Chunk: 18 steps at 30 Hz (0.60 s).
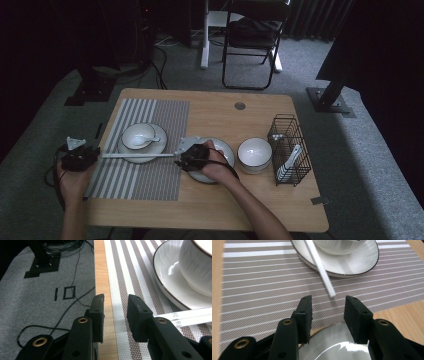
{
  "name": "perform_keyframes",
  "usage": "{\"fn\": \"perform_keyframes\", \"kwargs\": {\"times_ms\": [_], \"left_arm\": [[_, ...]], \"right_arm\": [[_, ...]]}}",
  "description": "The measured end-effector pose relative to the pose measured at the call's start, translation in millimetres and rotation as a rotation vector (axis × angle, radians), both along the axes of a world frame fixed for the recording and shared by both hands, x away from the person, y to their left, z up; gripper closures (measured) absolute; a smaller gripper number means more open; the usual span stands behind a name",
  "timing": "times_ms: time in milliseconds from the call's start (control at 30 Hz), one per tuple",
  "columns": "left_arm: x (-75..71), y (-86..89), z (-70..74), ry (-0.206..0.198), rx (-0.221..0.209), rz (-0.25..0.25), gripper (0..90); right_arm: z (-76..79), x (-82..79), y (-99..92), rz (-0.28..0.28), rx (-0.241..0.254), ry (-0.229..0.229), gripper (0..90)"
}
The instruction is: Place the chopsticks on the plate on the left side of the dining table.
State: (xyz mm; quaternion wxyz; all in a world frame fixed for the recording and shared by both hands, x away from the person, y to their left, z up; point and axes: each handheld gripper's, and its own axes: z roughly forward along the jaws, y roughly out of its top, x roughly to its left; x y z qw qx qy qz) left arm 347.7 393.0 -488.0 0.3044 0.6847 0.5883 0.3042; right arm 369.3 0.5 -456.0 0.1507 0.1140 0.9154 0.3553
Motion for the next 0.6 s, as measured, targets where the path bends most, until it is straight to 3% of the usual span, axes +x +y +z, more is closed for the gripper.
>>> {"fn": "perform_keyframes", "kwargs": {"times_ms": [267, 600], "left_arm": [[-4.1, -4.6, 8.8, -0.034, 0.007, 0.003, 68.0], [-8.2, -12.2, 15.9, -0.059, 0.008, -0.013, 67.7]], "right_arm": [[-3.7, -23.6, -18.1, 0.004, 0.030, -0.001, 57.0], [-13.8, -26.9, -19.5, 0.006, 0.033, 0.025, 57.1]]}}
